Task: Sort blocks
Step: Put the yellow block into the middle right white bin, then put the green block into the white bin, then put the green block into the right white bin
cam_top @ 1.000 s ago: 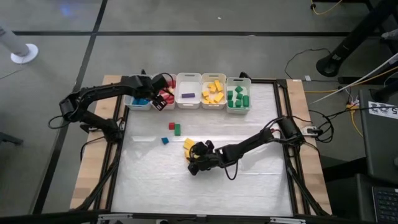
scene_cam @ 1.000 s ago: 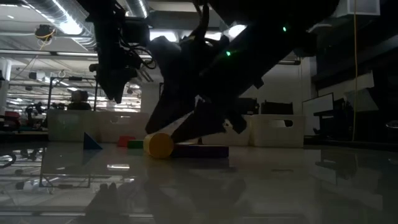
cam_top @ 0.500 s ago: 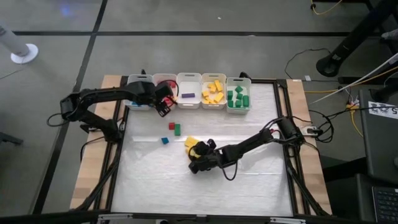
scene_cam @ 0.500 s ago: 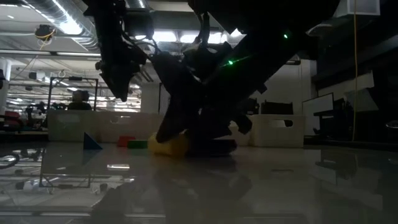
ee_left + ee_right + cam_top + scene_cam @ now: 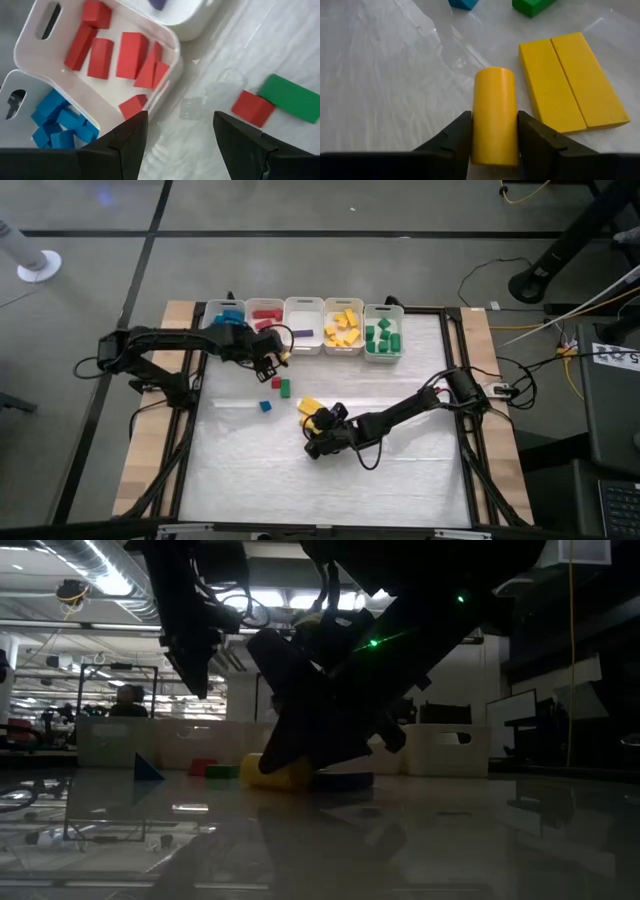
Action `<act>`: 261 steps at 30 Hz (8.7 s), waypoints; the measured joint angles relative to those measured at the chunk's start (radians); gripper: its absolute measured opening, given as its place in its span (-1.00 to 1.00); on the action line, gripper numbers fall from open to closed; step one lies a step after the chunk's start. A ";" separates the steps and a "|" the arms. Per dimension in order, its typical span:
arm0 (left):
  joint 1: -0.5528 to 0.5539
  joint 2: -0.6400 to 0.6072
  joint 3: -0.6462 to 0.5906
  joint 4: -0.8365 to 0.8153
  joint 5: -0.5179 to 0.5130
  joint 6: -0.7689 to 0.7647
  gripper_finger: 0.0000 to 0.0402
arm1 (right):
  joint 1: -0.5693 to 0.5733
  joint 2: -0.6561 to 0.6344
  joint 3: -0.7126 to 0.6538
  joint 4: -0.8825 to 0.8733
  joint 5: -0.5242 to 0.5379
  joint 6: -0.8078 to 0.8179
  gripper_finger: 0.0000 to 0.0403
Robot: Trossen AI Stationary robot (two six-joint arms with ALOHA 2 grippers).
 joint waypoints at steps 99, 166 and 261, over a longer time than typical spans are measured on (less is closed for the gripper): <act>-0.330 0.286 0.000 0.292 0.050 -0.784 0.06 | -0.654 -0.383 -0.002 -0.251 -0.111 -0.620 -0.01; -0.266 0.394 0.063 0.308 -0.059 -0.449 -0.91 | -0.654 -0.450 -0.001 -0.543 -0.560 -0.918 -0.01; -0.250 0.436 0.026 0.142 -0.112 -1.418 -0.29 | -0.654 -0.450 -0.001 -0.548 -0.558 -0.916 -0.01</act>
